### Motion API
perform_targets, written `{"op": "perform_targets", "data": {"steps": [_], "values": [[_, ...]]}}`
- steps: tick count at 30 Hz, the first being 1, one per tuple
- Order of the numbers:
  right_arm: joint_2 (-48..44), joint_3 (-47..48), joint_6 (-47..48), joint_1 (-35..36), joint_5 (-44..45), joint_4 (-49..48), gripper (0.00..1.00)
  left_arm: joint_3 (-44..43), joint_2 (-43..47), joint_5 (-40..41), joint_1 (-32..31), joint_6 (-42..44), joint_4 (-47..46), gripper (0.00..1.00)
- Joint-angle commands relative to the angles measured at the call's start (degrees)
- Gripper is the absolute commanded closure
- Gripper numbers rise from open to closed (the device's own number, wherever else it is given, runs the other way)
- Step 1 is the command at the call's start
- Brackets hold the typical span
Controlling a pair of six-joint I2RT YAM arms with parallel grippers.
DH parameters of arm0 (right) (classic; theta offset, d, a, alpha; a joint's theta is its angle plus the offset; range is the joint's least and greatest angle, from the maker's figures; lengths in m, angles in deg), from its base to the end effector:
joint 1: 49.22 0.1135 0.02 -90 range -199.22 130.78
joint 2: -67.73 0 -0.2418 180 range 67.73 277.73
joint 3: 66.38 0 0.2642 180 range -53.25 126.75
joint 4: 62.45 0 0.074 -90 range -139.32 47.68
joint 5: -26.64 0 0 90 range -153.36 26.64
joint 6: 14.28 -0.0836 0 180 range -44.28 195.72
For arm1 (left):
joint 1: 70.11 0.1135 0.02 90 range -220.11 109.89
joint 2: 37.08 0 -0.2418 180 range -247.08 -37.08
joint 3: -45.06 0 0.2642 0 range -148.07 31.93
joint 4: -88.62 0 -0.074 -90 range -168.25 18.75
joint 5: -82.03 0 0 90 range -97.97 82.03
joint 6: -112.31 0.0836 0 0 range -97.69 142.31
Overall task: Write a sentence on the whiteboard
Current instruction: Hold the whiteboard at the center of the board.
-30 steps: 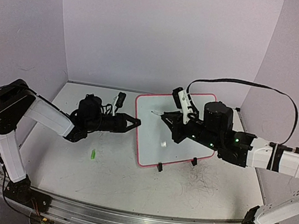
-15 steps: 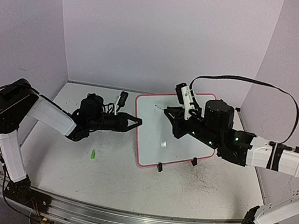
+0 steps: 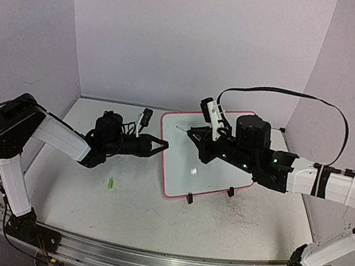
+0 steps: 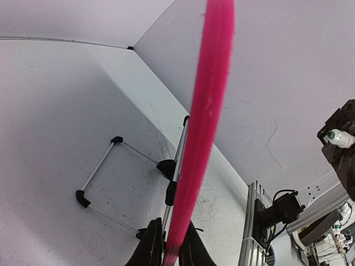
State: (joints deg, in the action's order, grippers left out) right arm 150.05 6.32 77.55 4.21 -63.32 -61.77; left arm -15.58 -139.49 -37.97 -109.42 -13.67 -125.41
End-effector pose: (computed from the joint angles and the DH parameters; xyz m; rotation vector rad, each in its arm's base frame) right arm 0.2403 0.3238 0.2808 -0.8328 1.5921 0.6521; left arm 0.2939 -0.2947 0.1539 0.4876 1.8409 -1.3825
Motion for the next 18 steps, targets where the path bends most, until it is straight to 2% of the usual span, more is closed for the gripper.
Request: {"op": "perform_targets", "data": {"steps": [1,7,18], "values": [[0.0,1.53,0.64,0.2,-2.5,-1.64,1.0,0.29,1.63,-0.83,0.29,0.52,-2.9,0.83],[1.64,2.26,0.58,0.27,-2.98,-1.79,1.0,1.05,2.05,-1.51,0.29,0.48,-2.86,0.77],[4.6,4.96,0.3,0.31,-0.59,-1.38,1.0,1.33,1.73,-1.09,0.29,1.42,-2.89,0.88]]}}
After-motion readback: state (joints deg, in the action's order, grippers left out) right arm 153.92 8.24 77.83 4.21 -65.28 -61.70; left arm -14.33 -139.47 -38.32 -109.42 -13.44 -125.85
